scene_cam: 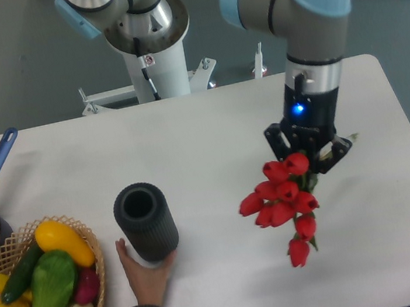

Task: Insert the flowers into the vase
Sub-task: 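Lift the red tulip bunch in the gripper and swing it toward the black vase, then lower the tulip stems into the black vase opening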

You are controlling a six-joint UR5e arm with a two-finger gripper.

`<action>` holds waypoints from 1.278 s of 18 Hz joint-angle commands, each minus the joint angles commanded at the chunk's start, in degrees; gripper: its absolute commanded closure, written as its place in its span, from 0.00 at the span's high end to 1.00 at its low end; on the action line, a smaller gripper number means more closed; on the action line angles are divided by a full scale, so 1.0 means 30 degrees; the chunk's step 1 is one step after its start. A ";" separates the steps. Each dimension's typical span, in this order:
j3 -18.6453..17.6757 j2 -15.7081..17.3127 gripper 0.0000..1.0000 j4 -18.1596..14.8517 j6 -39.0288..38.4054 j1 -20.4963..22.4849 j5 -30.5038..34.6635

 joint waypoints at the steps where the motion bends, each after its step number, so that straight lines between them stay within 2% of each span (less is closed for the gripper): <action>1: 0.0001 0.0146 0.00 0.0408 -0.0847 0.0000 -0.1022; 4: 0.0001 0.0323 0.00 0.0879 -0.2405 0.0000 -0.3397; 7: 0.0001 0.0295 0.00 0.1056 -0.2731 -0.0029 -0.5215; 10: 0.0088 0.0002 0.00 0.1056 -0.2731 -0.0233 -0.8232; 15: 0.0235 -0.0233 0.00 0.1056 -0.3343 -0.0497 -0.9906; 19: 0.0206 -0.0291 0.00 0.1056 -0.4046 -0.0527 -1.3242; 23: 0.0176 -0.0496 0.00 0.1056 -0.4254 -0.0556 -1.4857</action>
